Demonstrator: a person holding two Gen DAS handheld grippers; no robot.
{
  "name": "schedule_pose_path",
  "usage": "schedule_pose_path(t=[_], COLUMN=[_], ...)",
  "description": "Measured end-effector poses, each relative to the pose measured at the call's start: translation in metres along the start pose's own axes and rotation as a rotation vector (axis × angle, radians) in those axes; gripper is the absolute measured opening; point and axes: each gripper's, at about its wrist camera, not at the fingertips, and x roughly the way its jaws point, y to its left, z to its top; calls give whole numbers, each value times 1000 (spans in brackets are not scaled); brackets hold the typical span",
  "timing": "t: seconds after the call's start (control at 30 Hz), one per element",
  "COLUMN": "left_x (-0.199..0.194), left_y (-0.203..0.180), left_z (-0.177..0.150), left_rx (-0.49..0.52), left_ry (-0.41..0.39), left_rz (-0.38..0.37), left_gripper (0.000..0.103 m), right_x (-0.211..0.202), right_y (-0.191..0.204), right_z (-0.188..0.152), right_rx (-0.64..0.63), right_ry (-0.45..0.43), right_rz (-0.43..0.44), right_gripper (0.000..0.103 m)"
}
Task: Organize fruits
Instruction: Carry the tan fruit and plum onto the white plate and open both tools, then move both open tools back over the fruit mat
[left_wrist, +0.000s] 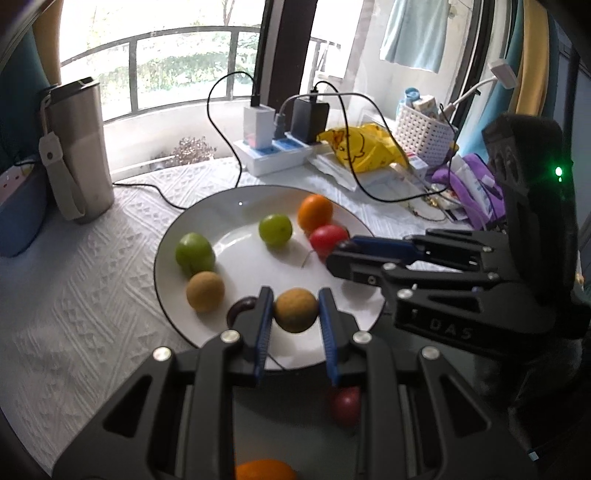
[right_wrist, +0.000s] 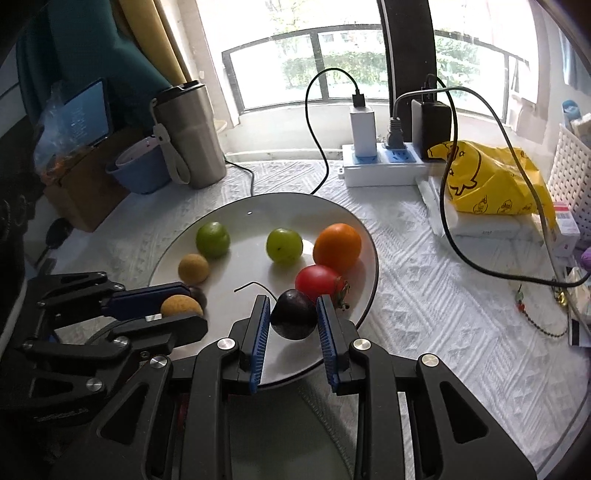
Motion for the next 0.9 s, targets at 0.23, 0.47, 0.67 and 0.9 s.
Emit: schedule_pose_path(t=[0.23,0.47,0.67,0.9], left_x=[2,1,-9,-27], left_y=[6,14,12,10], left_z=[5,8,6,1], left_rx=[-5,-34,-34,-38], left_ry=[-18,-11,-19,-43], left_rz=[45,61,64,73], left_gripper=[27,27,27,27], right_x=[7,7,-4,-21], right_y=[-3,-6,-3,7], right_z=[4,5,4,3], right_rx=[-15,8,15,9], right_ry=[-13,-19,-31,-51], right_rz=[-52,-52,-47,-41], right_gripper=[28,28,28,28])
